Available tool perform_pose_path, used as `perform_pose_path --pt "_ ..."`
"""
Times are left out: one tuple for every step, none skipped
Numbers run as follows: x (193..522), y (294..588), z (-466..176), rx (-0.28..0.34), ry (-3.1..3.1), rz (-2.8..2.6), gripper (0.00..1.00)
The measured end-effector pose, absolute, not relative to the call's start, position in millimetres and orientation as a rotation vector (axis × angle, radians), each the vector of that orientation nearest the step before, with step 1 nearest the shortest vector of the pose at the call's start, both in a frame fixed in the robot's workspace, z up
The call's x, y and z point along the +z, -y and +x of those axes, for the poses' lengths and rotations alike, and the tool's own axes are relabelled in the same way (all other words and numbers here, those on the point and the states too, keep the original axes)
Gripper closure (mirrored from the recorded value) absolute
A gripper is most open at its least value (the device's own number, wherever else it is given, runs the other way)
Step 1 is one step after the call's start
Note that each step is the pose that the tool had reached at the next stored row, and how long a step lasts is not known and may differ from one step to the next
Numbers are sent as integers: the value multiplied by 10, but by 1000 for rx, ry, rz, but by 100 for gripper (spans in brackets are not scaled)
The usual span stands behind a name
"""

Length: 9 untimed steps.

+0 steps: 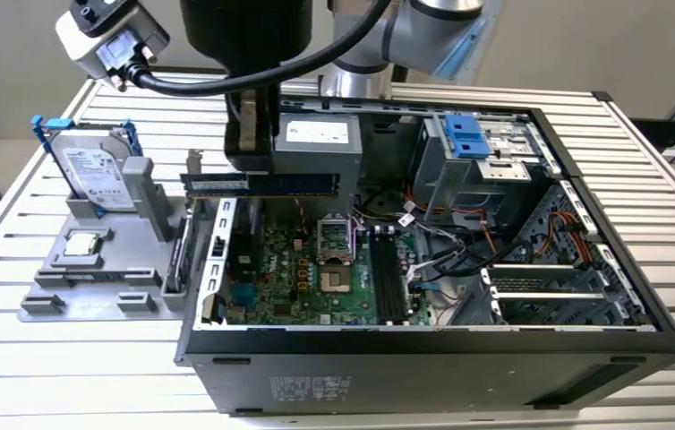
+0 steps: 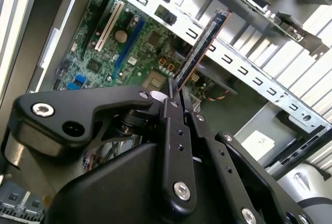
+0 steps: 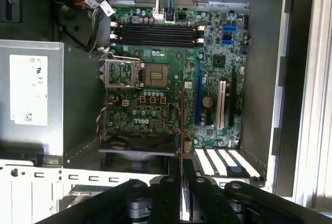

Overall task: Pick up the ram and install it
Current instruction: 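Pick up the ram and move it above insertion slot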

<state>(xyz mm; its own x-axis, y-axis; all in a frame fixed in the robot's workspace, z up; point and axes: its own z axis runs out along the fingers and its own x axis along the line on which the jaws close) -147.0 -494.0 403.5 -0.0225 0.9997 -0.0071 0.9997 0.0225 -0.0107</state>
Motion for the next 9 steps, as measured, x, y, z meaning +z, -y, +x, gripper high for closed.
perform_pose_path --pt "4036 4940 -1454 20 2245 -2195 100" --pt "4035 4940 -1439 20 2244 -2195 100" --pt "4035 4940 -1423 20 2245 -2195 100" --pt "4036 4940 -1406 20 2245 -2195 100" --pt "4035 4940 -1390 20 2245 -2195 100" --pt "4036 4940 -1374 20 2245 -2195 100" --pt "4035 4940 -1358 20 2245 -2195 100" --pt "4035 4940 -1342 20 2244 -2195 100" --pt "4035 4940 -1326 20 2245 -2195 100"
